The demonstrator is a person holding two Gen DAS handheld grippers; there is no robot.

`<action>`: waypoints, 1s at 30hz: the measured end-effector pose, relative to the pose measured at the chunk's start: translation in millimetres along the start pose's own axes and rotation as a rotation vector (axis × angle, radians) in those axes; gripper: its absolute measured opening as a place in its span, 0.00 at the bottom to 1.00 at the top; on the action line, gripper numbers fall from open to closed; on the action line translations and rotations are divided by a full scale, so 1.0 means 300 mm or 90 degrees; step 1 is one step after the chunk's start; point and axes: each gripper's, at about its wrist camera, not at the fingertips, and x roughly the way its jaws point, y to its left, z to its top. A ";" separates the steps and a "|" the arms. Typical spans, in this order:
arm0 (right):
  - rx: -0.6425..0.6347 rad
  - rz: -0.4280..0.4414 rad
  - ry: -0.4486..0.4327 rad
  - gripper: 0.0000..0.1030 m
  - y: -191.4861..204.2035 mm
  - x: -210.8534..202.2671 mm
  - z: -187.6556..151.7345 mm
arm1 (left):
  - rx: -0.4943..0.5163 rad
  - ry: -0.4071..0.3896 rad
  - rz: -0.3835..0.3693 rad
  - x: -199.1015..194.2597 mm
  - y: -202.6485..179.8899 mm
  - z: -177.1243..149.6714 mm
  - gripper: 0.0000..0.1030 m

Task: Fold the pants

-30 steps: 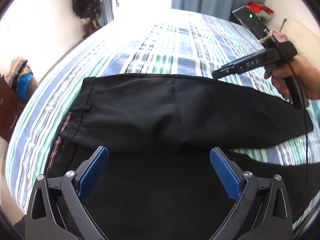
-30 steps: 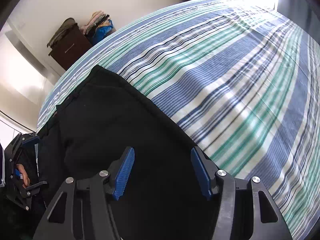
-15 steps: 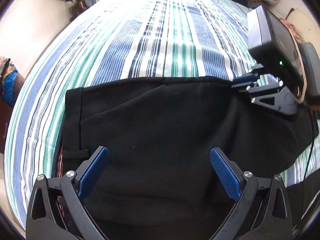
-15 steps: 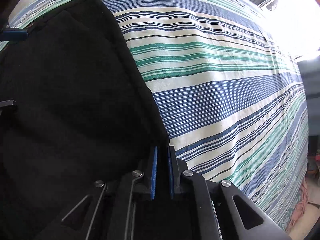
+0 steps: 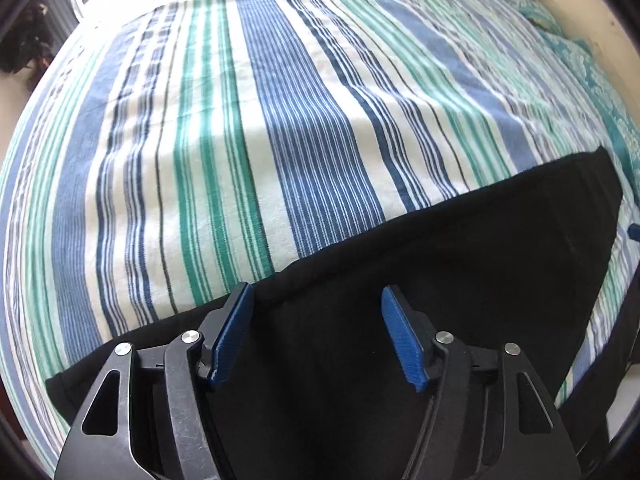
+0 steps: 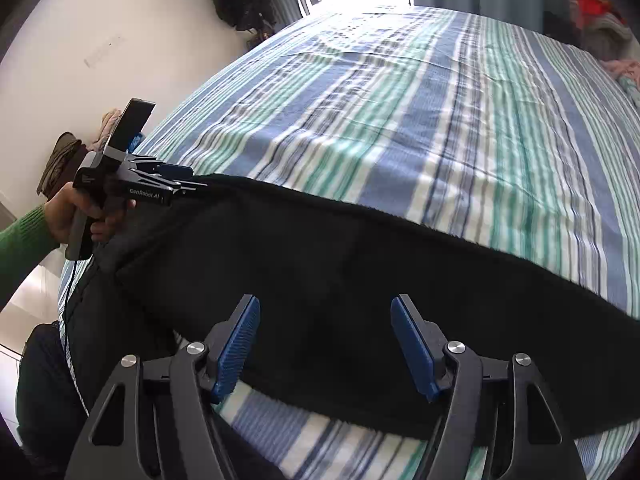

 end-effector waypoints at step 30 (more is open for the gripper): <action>0.092 -0.548 0.057 0.05 -1.083 -0.152 0.213 | 0.110 -0.094 0.301 -0.017 -0.273 -0.084 0.08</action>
